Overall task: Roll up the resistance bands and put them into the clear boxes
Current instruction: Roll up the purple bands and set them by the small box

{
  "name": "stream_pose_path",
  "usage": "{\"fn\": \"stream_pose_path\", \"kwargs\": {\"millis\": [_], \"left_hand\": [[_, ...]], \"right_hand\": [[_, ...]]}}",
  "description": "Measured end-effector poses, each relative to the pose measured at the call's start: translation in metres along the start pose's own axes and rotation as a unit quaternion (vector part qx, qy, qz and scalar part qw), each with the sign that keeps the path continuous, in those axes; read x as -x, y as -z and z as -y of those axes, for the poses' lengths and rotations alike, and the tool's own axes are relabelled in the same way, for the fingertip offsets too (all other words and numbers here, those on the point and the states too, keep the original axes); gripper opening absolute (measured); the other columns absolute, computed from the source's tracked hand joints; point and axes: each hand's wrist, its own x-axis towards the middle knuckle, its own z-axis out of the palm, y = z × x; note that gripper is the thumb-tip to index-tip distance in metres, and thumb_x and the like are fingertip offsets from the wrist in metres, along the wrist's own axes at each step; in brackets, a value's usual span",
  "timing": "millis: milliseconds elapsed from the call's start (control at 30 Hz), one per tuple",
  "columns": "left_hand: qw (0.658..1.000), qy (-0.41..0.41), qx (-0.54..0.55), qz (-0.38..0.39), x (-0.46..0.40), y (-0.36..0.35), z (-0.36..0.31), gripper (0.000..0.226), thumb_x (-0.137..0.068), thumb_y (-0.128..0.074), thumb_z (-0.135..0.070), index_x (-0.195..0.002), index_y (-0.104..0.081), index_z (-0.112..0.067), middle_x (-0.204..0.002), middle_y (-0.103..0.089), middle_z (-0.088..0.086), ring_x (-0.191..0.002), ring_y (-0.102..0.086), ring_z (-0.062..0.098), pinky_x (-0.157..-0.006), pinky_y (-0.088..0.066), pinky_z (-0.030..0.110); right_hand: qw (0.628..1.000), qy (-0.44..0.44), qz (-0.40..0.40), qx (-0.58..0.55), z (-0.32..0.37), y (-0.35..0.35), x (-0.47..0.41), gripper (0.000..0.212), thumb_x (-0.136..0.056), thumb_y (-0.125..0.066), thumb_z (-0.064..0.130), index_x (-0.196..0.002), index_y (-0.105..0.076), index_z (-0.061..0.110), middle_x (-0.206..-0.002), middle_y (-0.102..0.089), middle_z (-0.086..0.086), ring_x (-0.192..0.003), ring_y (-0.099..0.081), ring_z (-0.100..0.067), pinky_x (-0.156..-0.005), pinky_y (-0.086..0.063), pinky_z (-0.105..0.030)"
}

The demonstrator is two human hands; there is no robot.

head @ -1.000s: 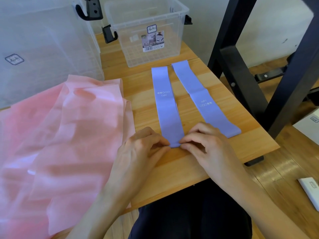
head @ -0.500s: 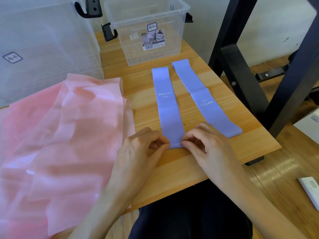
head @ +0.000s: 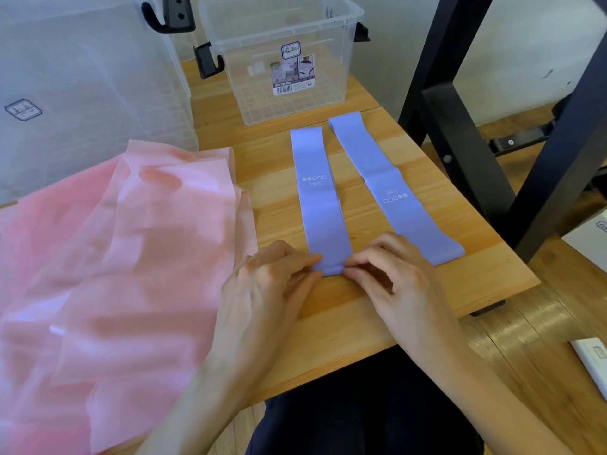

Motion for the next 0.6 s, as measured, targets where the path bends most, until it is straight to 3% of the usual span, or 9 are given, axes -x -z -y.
{"fn": "stream_pose_path", "kwargs": {"millis": [133,300,467,533,600], "left_hand": [[1.0,-0.018,-0.022,-0.004,-0.001,-0.002,-0.001,0.014,-0.089,-0.062,-0.035,-0.097,-0.074,-0.036,-0.096,-0.063,-0.02,-0.083,-0.064,0.01,-0.061,-0.052,0.029],[0.998,-0.042,-0.049,-0.001,-0.003,-0.006,0.003,0.023,-0.088,-0.062,-0.03,-0.106,-0.077,-0.026,-0.099,-0.059,-0.012,-0.085,-0.06,0.011,-0.059,-0.049,0.025],[0.997,-0.063,-0.05,0.008,-0.006,-0.004,0.005,0.025,-0.093,-0.058,-0.028,-0.111,-0.075,-0.026,-0.096,-0.057,-0.01,-0.079,-0.057,0.01,-0.058,-0.043,0.016],[0.999,-0.036,-0.033,0.023,-0.004,-0.002,0.004,0.025,-0.092,-0.064,-0.021,-0.115,-0.071,-0.027,-0.096,-0.056,-0.013,-0.078,-0.058,0.005,-0.059,-0.049,0.02],[0.998,0.046,0.028,0.043,-0.001,0.005,-0.001,0.02,-0.092,-0.065,-0.021,-0.111,-0.066,-0.028,-0.089,-0.062,-0.016,-0.078,-0.061,0.001,-0.065,-0.05,0.017]], "right_hand": [[0.999,0.021,-0.009,0.029,-0.002,0.0,0.0,0.016,-0.086,-0.067,0.023,-0.091,-0.077,0.011,-0.086,-0.058,0.002,-0.083,-0.056,-0.015,-0.074,-0.048,-0.029],[0.998,0.035,-0.007,0.053,-0.007,-0.001,-0.003,0.023,-0.083,-0.068,0.022,-0.099,-0.077,0.008,-0.088,-0.058,-0.002,-0.083,-0.057,-0.02,-0.073,-0.052,-0.039],[0.998,0.038,0.001,0.04,-0.002,-0.005,-0.009,0.015,-0.086,-0.065,0.019,-0.092,-0.073,0.007,-0.084,-0.056,-0.001,-0.08,-0.057,-0.022,-0.071,-0.051,-0.041],[0.999,0.032,-0.001,0.03,-0.002,-0.005,-0.01,0.014,-0.086,-0.064,0.018,-0.089,-0.073,0.007,-0.082,-0.056,-0.002,-0.078,-0.057,-0.023,-0.069,-0.051,-0.041],[1.0,0.015,0.002,0.012,-0.002,-0.003,-0.01,0.016,-0.088,-0.064,0.021,-0.089,-0.073,0.008,-0.082,-0.055,-0.001,-0.08,-0.056,-0.021,-0.072,-0.048,-0.036]]}}
